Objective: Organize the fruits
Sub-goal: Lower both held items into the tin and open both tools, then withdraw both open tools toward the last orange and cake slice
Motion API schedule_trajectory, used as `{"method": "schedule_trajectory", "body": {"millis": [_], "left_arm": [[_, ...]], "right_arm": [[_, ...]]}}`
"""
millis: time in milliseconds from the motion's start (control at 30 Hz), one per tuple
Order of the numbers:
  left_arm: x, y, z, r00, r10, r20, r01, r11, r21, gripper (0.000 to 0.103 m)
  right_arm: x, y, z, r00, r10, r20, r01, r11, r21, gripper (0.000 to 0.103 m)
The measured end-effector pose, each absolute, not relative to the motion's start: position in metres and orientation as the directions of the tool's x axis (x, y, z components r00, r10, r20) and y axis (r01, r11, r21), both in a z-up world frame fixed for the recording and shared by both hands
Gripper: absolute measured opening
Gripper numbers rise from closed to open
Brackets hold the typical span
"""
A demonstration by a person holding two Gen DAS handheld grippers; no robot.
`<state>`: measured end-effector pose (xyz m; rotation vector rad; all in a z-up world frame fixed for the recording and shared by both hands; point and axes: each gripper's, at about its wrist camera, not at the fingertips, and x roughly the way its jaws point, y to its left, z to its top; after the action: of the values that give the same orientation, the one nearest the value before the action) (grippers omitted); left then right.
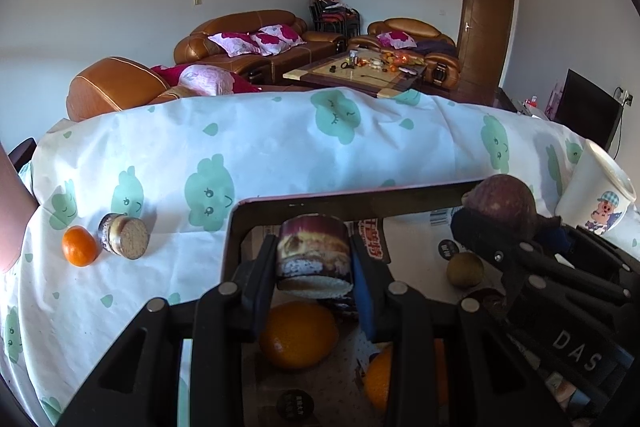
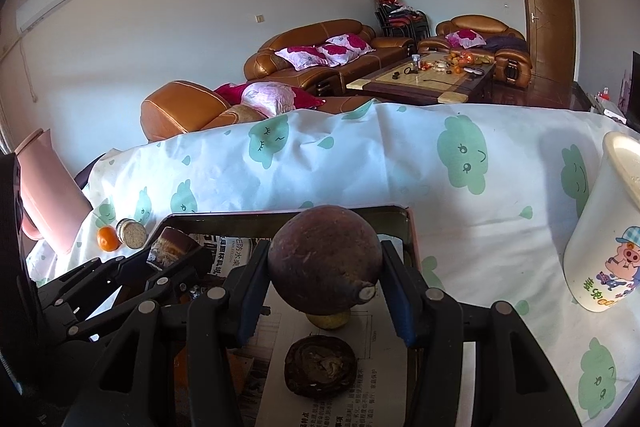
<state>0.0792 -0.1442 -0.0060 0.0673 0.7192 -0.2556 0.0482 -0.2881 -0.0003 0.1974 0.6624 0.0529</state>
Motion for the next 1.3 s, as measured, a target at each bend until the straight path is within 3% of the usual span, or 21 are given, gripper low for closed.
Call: {"method": "schedule_trajectory", "body": {"millis": [233, 333, 567, 633, 700, 800, 933, 1067, 1300], "left_arm": [[0.079, -0.146, -0.007, 0.721, -0.21, -0.66, 0.261, 0.965, -0.022, 0.036], [0.078, -0.146, -0.007, 0.723, -0.205, -0.66, 0.258, 0.966, -0.018, 0.036], [0.077, -0.149, -0.006, 0.724, -0.205, -0.659, 0.266, 0.964, -0.007, 0.037], [0.075, -0.152, -0.005, 0.735, -0.193, -0.65, 0.264, 0.964, 0.012, 0.051], [0.07, -0.155, -0.003, 0.755, -0.165, -0.635, 0.251, 0.967, 0.047, 0.083], [0.064, -0.161, 0.0, 0.779, -0.133, -0.613, 0.241, 0.966, 0.097, 0.101], [0.059, -0.159, 0.004, 0.799, -0.126, -0.588, 0.232, 0.967, 0.107, 0.103], [0.055, -0.153, 0.007, 0.811, -0.125, -0.572, 0.209, 0.974, 0.084, 0.103], [0.048, -0.145, 0.011, 0.825, -0.133, -0.549, 0.198, 0.979, 0.059, 0.103]], "right_arm": [[0.05, -0.29, -0.003, 0.777, 0.234, -0.585, -0.046, 0.947, 0.318, 0.055], [0.048, -0.29, 0.0, 0.781, 0.29, -0.553, -0.079, 0.924, 0.373, 0.061], [0.037, -0.297, 0.01, 0.841, 0.19, -0.507, -0.008, 0.941, 0.338, 0.063], [0.033, -0.301, 0.013, 0.858, 0.144, -0.493, 0.025, 0.947, 0.32, 0.063], [0.03, -0.304, 0.016, 0.871, 0.099, -0.482, 0.054, 0.954, 0.295, 0.063], [0.026, -0.302, 0.018, 0.884, 0.043, -0.465, 0.086, 0.964, 0.252, 0.067], [0.019, -0.296, 0.022, 0.905, -0.025, -0.424, 0.112, 0.977, 0.182, 0.069], [0.012, -0.291, 0.026, 0.92, -0.077, -0.384, 0.136, 0.983, 0.126, 0.08], [0.007, -0.285, 0.026, 0.93, -0.113, -0.35, 0.15, 0.985, 0.083, 0.08]]}}
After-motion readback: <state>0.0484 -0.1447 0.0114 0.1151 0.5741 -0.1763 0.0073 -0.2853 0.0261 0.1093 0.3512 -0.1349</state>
